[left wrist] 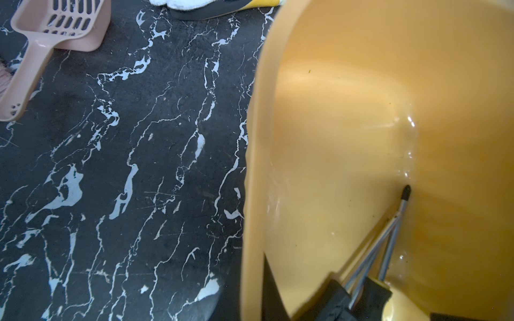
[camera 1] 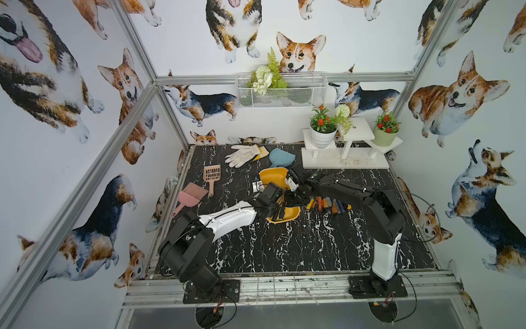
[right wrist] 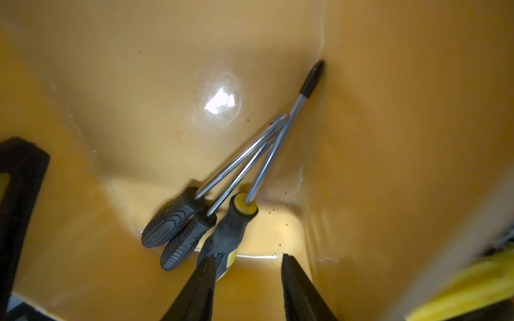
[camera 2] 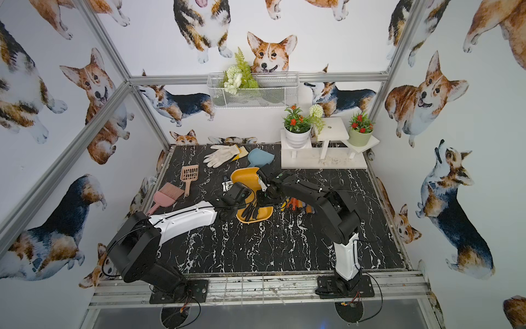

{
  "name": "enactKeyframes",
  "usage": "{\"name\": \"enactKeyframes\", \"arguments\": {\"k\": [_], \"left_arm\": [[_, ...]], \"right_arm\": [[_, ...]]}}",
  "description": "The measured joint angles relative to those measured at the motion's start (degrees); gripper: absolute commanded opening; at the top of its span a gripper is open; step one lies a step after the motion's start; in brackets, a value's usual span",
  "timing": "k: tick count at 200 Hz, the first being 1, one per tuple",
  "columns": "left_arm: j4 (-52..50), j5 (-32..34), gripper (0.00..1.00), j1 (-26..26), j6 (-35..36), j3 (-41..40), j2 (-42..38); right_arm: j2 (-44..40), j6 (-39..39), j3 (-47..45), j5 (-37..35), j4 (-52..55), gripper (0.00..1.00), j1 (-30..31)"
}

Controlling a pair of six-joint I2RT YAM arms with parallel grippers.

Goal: Take out the screwdriver from the storage box
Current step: Pick up the screwdriver from the storage box.

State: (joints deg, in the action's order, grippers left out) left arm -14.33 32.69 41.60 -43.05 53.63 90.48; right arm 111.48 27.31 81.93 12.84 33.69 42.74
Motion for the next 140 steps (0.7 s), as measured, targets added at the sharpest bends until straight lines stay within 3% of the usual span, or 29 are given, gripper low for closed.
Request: {"name": "enactKeyframes", "arguments": {"k": [103,140], "left_arm": [[-0.52,0.02,0.00,0.02,0.17,-0.17,-0.76],[-1.42,0.15,0.00,0.04,0.85,0.68,-0.28]], "right_arm": [[5.81,-1.05,5.22,0.09,1.57,0.44,0.87],[7.98,-3.32,8.20,-4.33,5.35,0.37,2.23]]}}
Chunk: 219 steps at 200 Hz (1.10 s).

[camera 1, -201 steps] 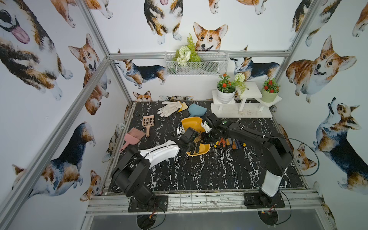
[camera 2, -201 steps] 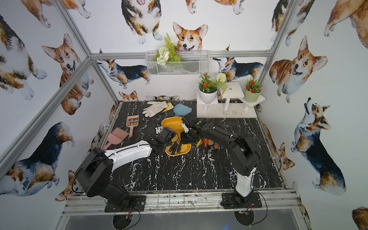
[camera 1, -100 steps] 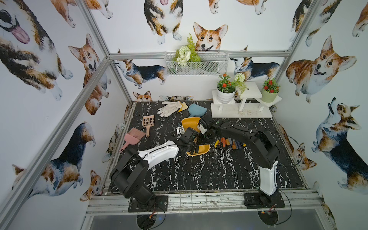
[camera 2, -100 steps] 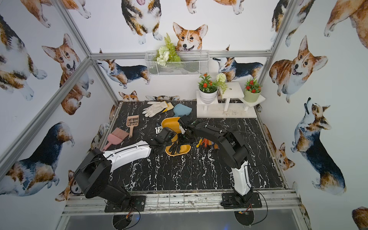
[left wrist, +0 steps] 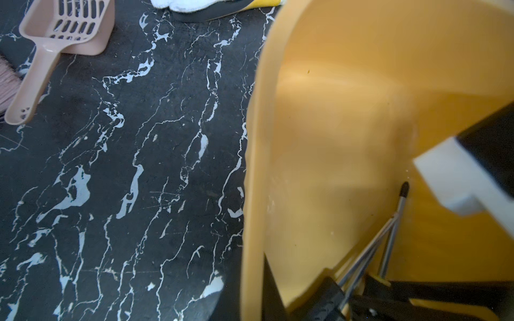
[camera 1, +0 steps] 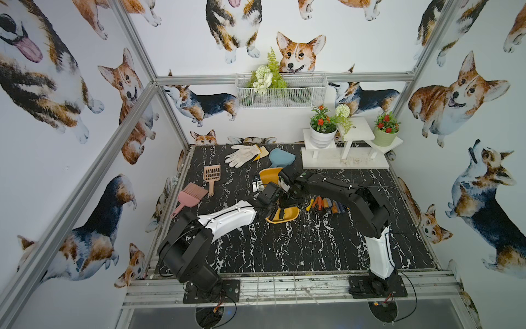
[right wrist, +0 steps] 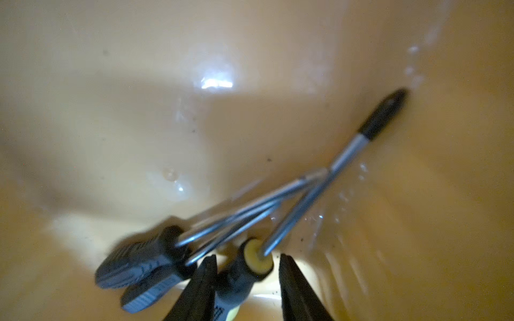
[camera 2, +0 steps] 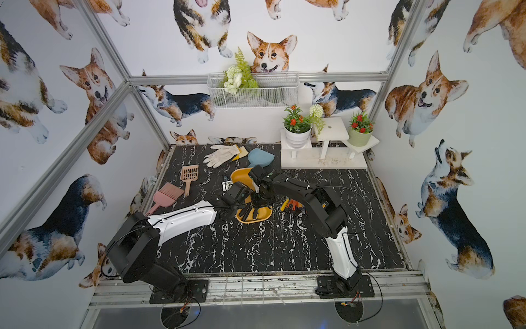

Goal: Take out the screwdriver from the storage box
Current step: Pick up the screwdriver from the storage box.

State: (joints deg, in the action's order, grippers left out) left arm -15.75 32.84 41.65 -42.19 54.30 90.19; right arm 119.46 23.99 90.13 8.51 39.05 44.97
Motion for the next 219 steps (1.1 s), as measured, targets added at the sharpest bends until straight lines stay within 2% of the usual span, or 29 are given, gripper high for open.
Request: {"name": "enactKeyframes", "arguments": {"k": [44,82,110,145,219], "left_arm": [[-0.35,-0.20,0.00,0.04,-0.04,0.02,0.07],[-0.98,-0.11,0.00,0.00,-0.02,0.13,0.04],[-1.64,-0.07,0.00,0.02,-0.02,0.68,0.04],[-2.05,0.37,0.00,0.02,-0.44,1.51,0.63],[-4.24,1.27,0.00,-0.07,-1.75,2.43,1.81]], "right_arm": [[0.24,-0.13,0.00,-1.27,1.25,0.35,-0.02],[0.13,-0.22,-0.02,-1.77,1.36,0.23,-0.02],[-0.87,-0.37,-0.09,-2.47,1.40,0.09,-0.02],[-2.56,-0.79,-0.52,-2.51,1.40,0.00,-0.09],[-5.95,-1.16,-1.66,-2.51,1.33,0.00,-0.09]]}}
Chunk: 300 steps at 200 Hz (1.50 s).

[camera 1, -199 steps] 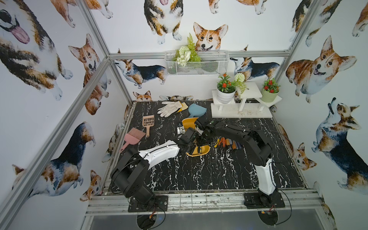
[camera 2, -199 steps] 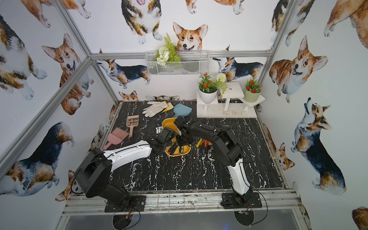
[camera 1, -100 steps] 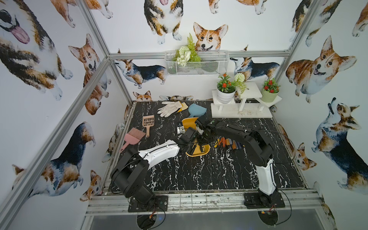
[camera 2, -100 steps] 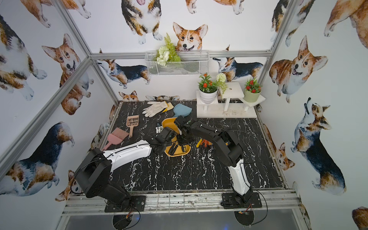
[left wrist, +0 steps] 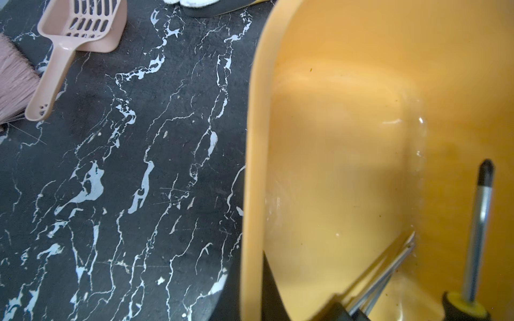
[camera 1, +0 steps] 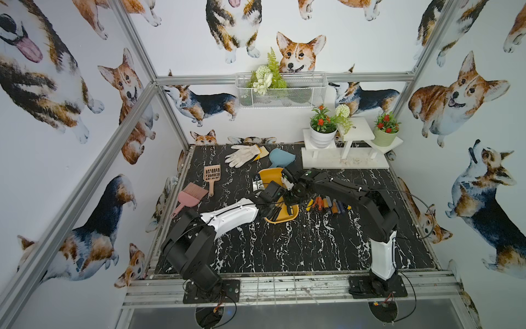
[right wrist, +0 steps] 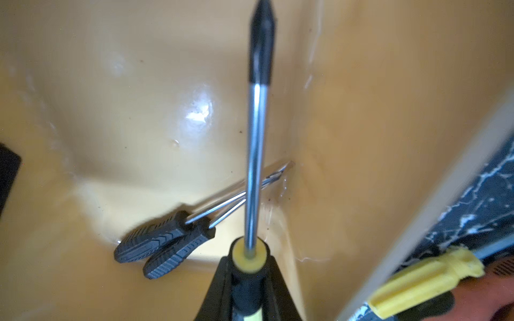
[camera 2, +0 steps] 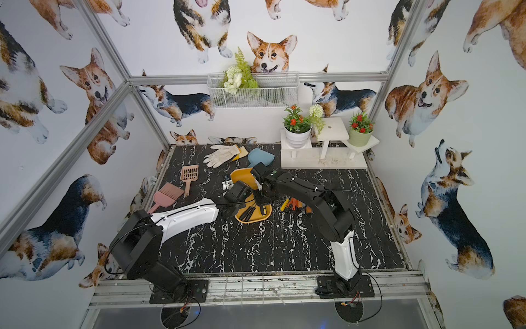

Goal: Take out the screwdriver from the storage box
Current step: Pick up the screwdriver from the storage box, then place the screwdriver at the center of the board.

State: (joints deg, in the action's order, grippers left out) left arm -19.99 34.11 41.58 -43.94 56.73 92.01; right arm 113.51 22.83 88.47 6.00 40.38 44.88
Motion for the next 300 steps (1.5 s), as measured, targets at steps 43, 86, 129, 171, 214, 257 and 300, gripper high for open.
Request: {"name": "enactKeyframes", "arguments": {"k": [43,86,129,171,214,257,300], "left_arm": [[-0.61,0.15,0.00,0.00,-0.68,0.13,0.33],[-0.94,0.33,0.00,0.00,-1.27,0.13,0.39],[-1.03,0.37,0.00,0.02,-1.29,0.13,0.39],[-1.29,0.92,0.00,-0.02,-1.44,0.04,0.15],[-1.81,1.46,0.00,-0.04,-1.40,-0.07,-0.24],[-2.05,1.49,0.00,-0.04,-1.31,0.26,0.28],[-2.05,1.46,0.00,-0.04,-1.25,0.59,0.61]], "right_arm": [[-2.21,0.00,-0.42,-0.17,-0.33,0.00,0.00],[-6.29,-0.42,-2.58,-0.20,-0.98,0.00,-1.79],[-11.50,-1.51,-5.73,-0.17,-0.96,0.00,-7.06],[-13.97,-4.15,-7.02,-1.25,1.49,0.00,-11.96],[-15.56,-6.71,-9.33,-1.68,4.31,0.00,-18.03],[-14.95,-9.16,-9.38,-2.86,8.09,0.00,-23.39],[-13.42,-12.02,-8.98,-6.03,11.67,0.00,-25.11]]}}
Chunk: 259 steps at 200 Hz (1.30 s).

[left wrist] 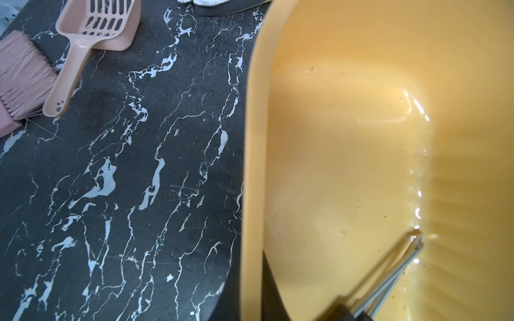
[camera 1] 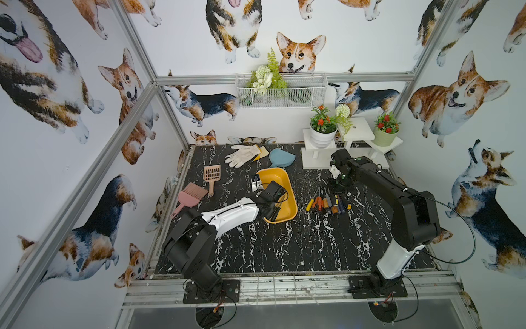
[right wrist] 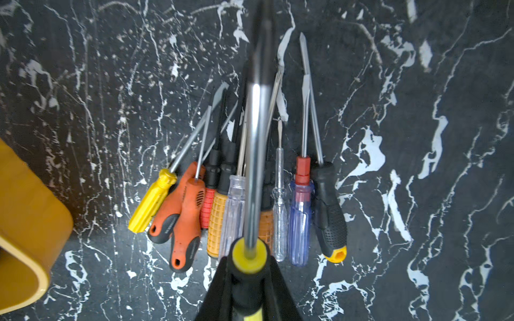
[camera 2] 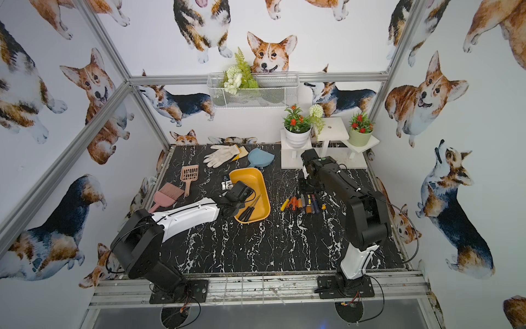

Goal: Take out the screwdriver from the storage box
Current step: Place the screwdriver at the center of the board.

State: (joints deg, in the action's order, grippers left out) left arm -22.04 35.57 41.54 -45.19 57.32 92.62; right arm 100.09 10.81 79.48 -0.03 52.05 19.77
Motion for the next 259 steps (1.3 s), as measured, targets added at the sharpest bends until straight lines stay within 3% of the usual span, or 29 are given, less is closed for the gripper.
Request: {"name": "enactKeyframes", "arguments": {"k": [79,223,259], "left_arm": [[0.00,0.00,0.00,0.00,0.00,0.00,0.00],[-0.48,0.02,0.00,0.00,0.00,0.50,0.00],[-0.63,0.00,0.00,0.00,0.02,0.63,0.02]], "right_arm": [[2.82,-4.20,-0.57,-8.70,2.58,0.00,-0.07],[8.04,-4.37,-0.46,-8.24,2.51,0.00,-0.26],[9.07,-4.02,0.00,-7.32,2.54,0.14,-0.26]]}}
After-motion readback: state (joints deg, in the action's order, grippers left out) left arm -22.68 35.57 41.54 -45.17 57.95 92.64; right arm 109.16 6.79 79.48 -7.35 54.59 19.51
